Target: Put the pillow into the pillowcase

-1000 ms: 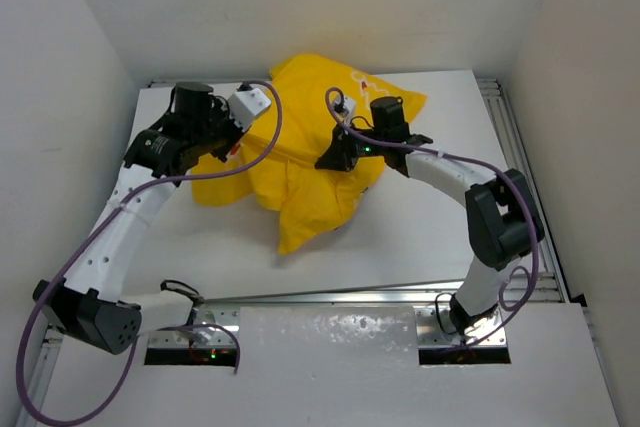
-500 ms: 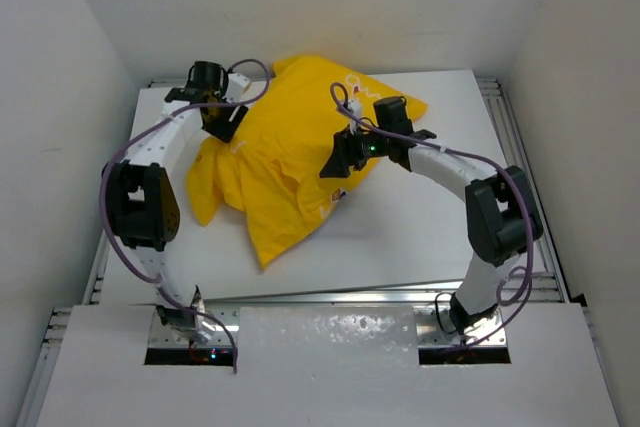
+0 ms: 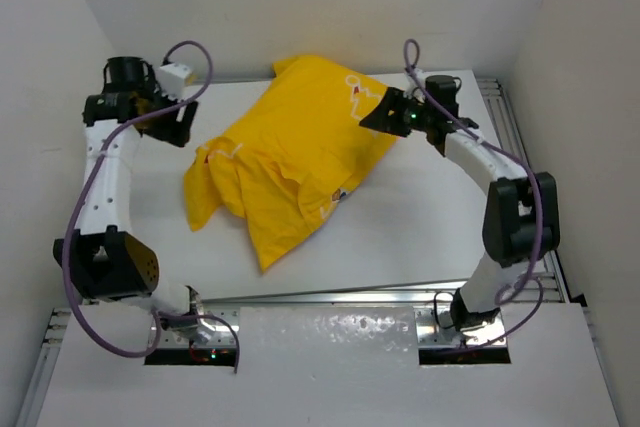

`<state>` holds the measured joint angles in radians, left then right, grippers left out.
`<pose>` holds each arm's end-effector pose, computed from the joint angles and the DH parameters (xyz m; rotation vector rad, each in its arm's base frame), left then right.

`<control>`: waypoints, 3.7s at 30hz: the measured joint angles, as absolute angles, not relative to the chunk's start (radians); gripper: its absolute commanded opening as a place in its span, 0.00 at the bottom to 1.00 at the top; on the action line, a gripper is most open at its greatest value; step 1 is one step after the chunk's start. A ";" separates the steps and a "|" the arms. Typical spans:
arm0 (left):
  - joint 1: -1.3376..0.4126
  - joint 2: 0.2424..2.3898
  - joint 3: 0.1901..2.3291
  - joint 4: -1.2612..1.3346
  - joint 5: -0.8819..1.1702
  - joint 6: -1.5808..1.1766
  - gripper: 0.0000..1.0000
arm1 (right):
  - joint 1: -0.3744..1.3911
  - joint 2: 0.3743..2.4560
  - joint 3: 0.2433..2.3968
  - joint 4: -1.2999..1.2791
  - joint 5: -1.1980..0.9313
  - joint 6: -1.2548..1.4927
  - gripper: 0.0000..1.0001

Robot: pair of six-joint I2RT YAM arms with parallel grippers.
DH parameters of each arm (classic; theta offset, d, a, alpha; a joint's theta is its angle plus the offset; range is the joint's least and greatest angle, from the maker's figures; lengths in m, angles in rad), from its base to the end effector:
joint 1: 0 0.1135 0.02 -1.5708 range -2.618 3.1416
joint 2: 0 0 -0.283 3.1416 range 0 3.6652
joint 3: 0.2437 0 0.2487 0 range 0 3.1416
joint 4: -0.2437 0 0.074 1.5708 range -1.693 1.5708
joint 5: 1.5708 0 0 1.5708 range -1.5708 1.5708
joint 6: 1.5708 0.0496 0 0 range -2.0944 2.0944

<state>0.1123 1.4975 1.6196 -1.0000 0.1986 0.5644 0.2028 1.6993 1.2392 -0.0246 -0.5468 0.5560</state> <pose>0.3090 0.0250 0.3904 0.6285 2.3435 0.0627 0.3887 0.1063 0.2865 0.0191 2.1383 1.0205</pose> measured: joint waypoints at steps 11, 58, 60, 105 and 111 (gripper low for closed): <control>0.358 1.803 1.320 -1.058 0.221 0.559 1.00 | -0.068 2.077 1.412 0.028 -0.334 0.786 0.91; 0.150 2.035 1.824 -0.793 -0.016 0.523 0.00 | 0.251 2.467 2.266 -0.144 -0.068 0.565 0.99; 0.150 2.035 1.833 -0.795 -0.016 0.524 0.00 | 0.219 2.549 2.174 -0.075 -0.093 0.633 0.99; 0.105 1.393 1.589 -0.605 -0.225 0.986 0.00 | -0.056 1.586 1.031 0.983 -0.446 0.778 0.00; 0.096 1.678 1.905 -0.515 -0.290 0.911 0.00 | -0.048 1.932 1.667 0.875 -0.457 0.844 0.00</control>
<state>0.0959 1.6775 1.9045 -0.5148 -0.2897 0.9112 -0.0479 1.9316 1.6669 0.8749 -0.4568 0.8444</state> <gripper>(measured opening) 0.007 0.069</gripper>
